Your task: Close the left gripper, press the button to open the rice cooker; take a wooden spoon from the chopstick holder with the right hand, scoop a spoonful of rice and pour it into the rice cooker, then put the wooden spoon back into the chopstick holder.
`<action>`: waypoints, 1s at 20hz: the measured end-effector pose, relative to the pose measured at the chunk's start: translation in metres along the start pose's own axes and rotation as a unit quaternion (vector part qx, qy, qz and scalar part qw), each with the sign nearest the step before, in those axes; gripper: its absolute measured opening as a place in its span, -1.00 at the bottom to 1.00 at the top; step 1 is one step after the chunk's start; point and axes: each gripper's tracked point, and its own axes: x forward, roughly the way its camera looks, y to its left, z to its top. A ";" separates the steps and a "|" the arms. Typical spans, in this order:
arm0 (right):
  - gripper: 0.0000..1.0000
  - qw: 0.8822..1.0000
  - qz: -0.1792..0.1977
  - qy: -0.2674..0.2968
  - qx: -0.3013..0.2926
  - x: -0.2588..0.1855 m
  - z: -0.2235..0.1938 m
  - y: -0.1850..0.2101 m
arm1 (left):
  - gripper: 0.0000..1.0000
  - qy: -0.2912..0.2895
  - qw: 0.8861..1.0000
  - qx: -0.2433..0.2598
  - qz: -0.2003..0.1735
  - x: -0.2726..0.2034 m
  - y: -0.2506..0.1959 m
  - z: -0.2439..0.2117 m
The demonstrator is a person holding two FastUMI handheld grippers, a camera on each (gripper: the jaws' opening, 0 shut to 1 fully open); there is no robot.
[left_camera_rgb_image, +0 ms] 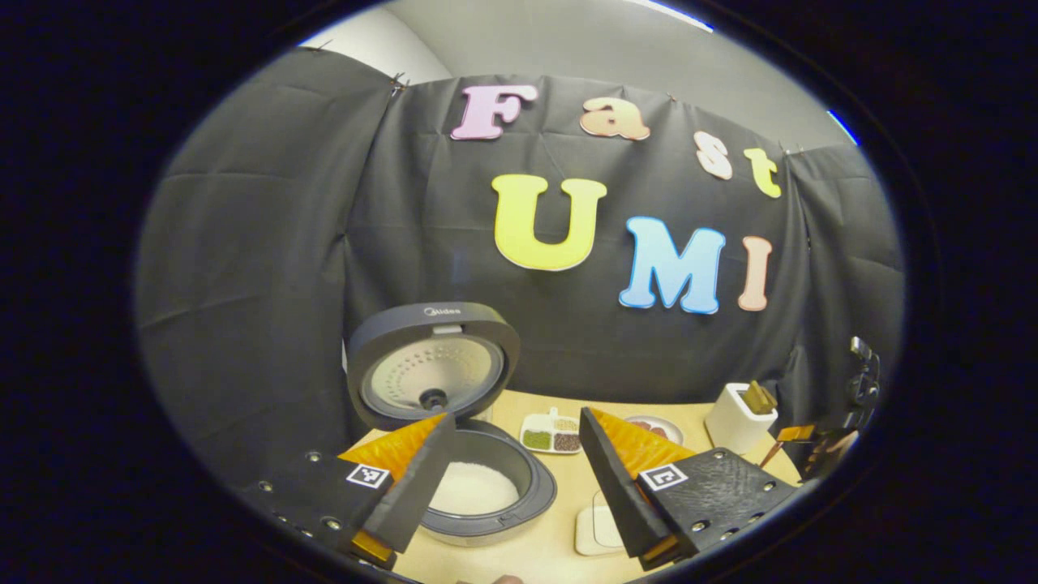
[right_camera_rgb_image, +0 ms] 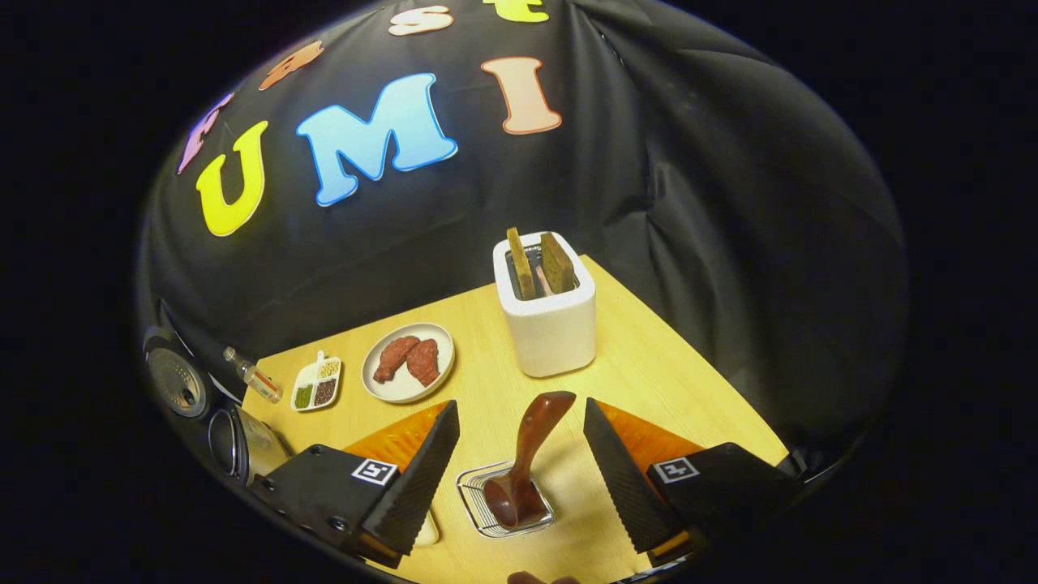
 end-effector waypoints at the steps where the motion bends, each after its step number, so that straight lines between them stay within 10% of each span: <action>1: 0.96 1.000 0.003 0.010 0.003 0.008 -0.005 -0.002 | 0.84 0.003 1.000 -0.010 -0.003 0.000 -0.007 -0.001; 13: 0.92 0.986 0.116 0.098 0.076 0.085 -0.034 0.010 | 0.84 0.028 0.999 -0.030 0.033 -0.015 -0.046 -0.020; 16: -0.37 0.982 0.117 0.109 0.099 0.087 -0.034 0.009 | 0.92 0.037 0.998 -0.028 0.040 -0.020 -0.051 -0.030; 20: -0.41 0.975 0.123 0.118 0.139 0.077 -0.037 0.013 | 0.84 0.054 0.997 -0.021 0.052 -0.029 -0.041 -0.048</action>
